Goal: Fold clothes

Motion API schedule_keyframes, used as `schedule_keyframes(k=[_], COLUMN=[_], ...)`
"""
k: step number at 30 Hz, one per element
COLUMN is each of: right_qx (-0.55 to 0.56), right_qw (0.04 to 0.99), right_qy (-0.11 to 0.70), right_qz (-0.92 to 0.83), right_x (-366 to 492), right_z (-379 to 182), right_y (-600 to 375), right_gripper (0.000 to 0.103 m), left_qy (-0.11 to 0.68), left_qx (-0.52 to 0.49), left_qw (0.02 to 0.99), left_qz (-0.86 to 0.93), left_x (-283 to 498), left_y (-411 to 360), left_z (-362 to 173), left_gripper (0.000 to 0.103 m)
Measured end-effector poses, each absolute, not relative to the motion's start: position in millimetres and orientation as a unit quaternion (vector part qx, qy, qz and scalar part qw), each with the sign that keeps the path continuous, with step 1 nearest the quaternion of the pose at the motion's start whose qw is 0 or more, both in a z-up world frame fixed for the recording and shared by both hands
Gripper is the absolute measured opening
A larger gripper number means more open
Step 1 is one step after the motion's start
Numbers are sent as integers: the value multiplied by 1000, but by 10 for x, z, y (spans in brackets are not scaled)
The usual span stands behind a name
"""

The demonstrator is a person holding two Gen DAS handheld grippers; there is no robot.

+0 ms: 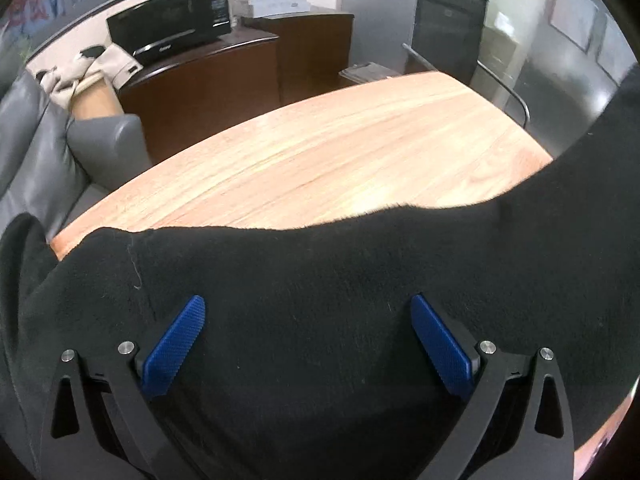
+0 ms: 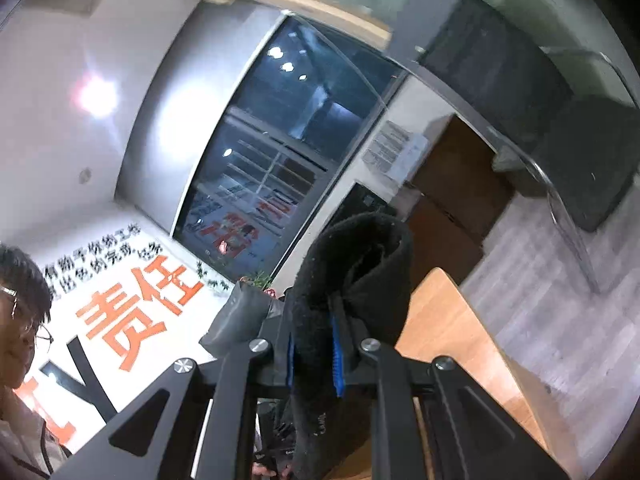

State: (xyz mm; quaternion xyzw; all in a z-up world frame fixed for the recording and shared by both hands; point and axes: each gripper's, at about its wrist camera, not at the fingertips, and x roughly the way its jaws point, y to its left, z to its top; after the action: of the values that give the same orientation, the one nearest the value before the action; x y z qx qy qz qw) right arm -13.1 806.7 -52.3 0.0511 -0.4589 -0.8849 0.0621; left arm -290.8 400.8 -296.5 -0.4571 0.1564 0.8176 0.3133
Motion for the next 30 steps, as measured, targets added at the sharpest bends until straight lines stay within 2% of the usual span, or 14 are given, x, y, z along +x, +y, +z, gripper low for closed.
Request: schedule_keyframes(k=[7, 11, 14, 18, 23, 30], right_qx=[53, 74, 95, 147, 209, 299], right_qw=[132, 206, 246, 278, 281, 268], right_qy=[-382, -339, -303, -257, -215, -151], right_qz=[-913, -915, -916, -914, -912, -903], right_x=[-431, -857, -1270, -1883, -2630, -3290], right_z=[443, 982, 1168, 1042, 335, -912], right_y=[7128, 6046, 5108, 3735, 2148, 708], right_gripper=[14, 14, 14, 14, 14, 14], left_qy=[86, 36, 7, -22, -18, -14], left_qx=[-416, -376, -356, -342, -313, -293], left_qw=[307, 265, 222, 173, 137, 111], left_qz=[852, 887, 908, 923, 940, 950], left_x=[-2689, -2430, -2154, -1706, -1262, -1041], left_y=[3151, 1896, 755, -688, -2026, -2978], left_z=[-2313, -1709, -1344, -956, -670, -555], left_gripper=[103, 103, 103, 103, 103, 103])
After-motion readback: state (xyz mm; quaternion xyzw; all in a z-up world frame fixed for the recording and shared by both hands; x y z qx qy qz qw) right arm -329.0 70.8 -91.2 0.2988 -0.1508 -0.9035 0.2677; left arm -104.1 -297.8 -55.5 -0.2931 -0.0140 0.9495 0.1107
